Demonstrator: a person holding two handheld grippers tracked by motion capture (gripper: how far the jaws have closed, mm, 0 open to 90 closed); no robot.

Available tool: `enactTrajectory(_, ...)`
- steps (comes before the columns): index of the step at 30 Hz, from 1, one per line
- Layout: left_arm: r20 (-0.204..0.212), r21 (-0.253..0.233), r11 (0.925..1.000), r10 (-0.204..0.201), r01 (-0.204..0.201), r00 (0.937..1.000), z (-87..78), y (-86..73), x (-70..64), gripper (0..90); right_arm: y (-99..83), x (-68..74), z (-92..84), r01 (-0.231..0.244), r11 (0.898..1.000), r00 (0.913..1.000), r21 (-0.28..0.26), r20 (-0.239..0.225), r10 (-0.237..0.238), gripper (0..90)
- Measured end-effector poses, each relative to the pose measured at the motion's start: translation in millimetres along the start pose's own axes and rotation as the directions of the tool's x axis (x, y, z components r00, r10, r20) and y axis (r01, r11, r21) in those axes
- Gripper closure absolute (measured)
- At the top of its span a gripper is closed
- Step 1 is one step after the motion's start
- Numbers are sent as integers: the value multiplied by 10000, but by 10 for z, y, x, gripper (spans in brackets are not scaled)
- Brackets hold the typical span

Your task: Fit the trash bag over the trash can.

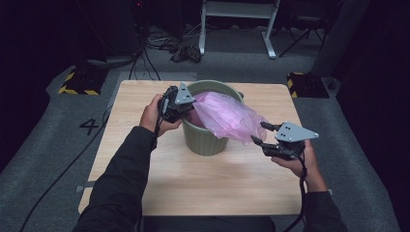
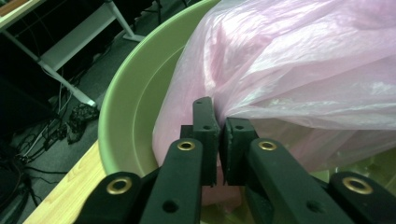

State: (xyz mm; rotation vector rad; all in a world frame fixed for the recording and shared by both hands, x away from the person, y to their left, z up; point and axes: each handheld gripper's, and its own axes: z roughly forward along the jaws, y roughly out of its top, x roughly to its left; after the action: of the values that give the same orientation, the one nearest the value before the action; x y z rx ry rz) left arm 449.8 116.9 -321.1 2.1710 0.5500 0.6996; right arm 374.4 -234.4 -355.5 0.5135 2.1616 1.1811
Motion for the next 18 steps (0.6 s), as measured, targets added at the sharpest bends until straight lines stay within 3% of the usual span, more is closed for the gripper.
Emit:
enactTrajectory(4,87,-134,9996,-229,231,9997,-37,-47,39,739,8,18,73,169,9999,9999,-6,-32,-169,663)
enactTrajectory(6,75,-336,9983,-473,475,9989,-78,-60,49,616,34,35,98,267,9996,9996,-20,50,-267,713)
enactTrajectory(8,272,-610,9970,-454,470,9986,-143,-73,45,543,67,50,111,294,9995,9995,-80,92,-293,739)
enactTrajectory(11,45,-1020,9932,-564,566,9984,-258,-78,4,371,119,64,120,332,9994,9993,-124,152,-330,770)
enactTrajectory(14,471,-1597,9841,-715,782,9963,-367,-80,-59,268,167,72,119,360,9991,9992,-207,179,-356,776)
enactTrajectory(16,561,-1718,9839,-404,495,9976,-397,-56,-169,233,195,78,122,324,9992,9993,-237,185,-320,783)
enactTrajectory(18,576,-1721,9851,144,-42,9982,-400,-11,-312,198,220,88,131,330,9992,9993,-236,197,-326,796)
